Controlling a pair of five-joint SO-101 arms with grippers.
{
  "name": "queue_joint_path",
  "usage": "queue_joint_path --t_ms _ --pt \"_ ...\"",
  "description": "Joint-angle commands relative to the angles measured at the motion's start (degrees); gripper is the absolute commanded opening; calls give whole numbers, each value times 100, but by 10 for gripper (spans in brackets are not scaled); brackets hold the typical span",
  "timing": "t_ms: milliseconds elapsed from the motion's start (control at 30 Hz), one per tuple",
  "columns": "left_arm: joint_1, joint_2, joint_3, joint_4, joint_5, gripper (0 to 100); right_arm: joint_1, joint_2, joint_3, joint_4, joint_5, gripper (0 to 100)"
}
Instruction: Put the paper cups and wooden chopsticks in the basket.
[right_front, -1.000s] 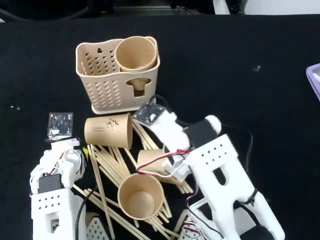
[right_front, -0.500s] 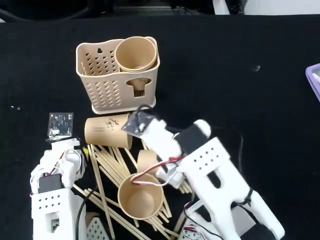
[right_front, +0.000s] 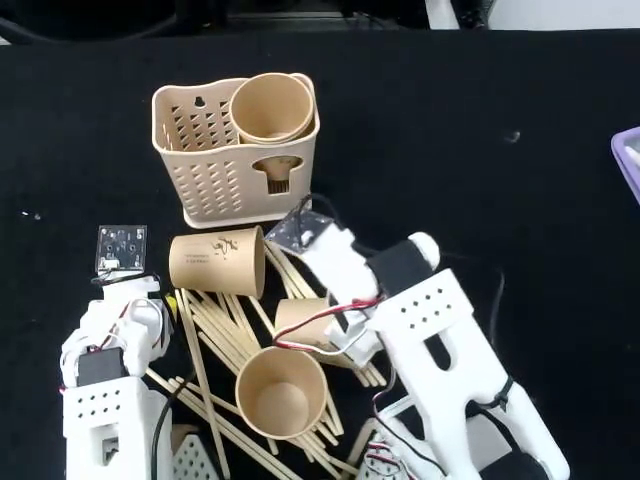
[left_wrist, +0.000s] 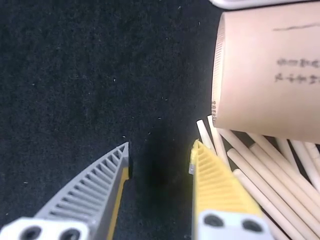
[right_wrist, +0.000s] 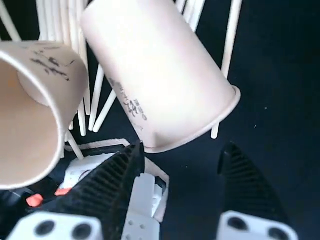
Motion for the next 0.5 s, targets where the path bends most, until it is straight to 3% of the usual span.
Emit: queue_joint_path --t_ms 0,200,467 --pt "-13 -53 -40 -105 70 202 105 198 -4 -88 -413 250" --pt "-13 -53 -40 -105 70 202 -185 971 -171 -97 -536 250" --pt "-13 -53 -48 -105 70 202 -211 954 -391 -88 -185 250"
